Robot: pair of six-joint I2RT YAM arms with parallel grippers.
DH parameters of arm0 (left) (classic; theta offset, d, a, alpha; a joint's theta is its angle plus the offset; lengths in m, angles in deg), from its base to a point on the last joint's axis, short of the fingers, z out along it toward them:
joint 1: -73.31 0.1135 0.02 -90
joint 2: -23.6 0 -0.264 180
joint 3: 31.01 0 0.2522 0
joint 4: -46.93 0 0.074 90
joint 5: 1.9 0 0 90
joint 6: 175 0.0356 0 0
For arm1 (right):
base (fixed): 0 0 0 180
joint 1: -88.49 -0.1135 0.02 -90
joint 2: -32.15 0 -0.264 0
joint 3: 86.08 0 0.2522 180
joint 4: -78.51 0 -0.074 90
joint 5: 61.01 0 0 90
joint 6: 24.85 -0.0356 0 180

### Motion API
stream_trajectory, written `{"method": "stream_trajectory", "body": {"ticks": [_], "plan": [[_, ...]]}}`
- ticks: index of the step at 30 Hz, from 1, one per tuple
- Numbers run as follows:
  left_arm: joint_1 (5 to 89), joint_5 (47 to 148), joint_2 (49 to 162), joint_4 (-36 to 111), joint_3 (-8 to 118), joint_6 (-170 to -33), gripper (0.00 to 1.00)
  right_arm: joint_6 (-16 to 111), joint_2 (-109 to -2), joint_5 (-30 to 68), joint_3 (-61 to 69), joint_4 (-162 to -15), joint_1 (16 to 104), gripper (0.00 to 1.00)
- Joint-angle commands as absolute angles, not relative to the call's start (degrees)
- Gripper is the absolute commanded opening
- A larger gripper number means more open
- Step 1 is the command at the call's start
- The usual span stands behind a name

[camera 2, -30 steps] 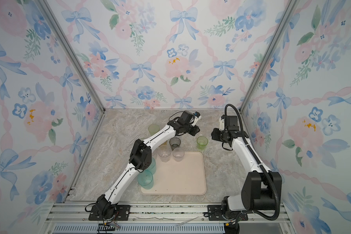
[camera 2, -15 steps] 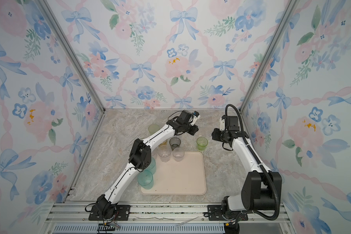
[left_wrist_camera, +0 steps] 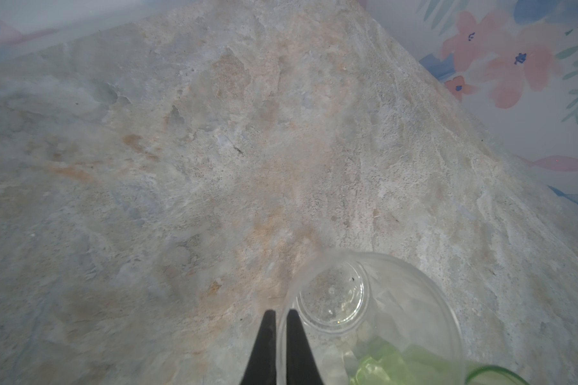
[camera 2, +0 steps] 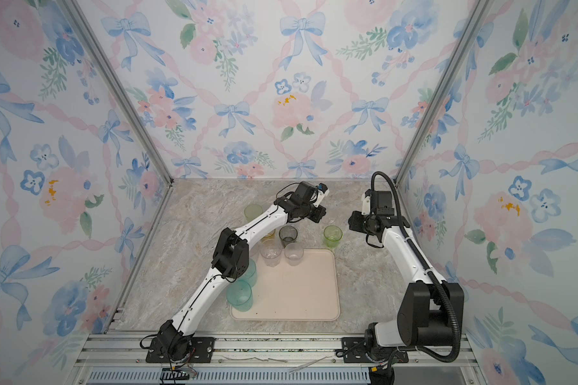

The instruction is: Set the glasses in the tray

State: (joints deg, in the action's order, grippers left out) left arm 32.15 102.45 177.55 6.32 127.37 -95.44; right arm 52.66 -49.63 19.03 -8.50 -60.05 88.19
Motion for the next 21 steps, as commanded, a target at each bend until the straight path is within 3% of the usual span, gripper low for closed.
{"method": "stream_trajectory", "body": {"ticks": [1,21], "plan": [[32.66,101.02,175.63,5.48,126.14,-93.8,0.05,52.13,-50.55,18.09,-9.09,-60.39,88.77,0.44],[32.89,96.19,169.21,5.48,124.89,-91.47,0.0,52.13,-50.14,17.46,-9.3,-60.57,88.75,0.44]]}}
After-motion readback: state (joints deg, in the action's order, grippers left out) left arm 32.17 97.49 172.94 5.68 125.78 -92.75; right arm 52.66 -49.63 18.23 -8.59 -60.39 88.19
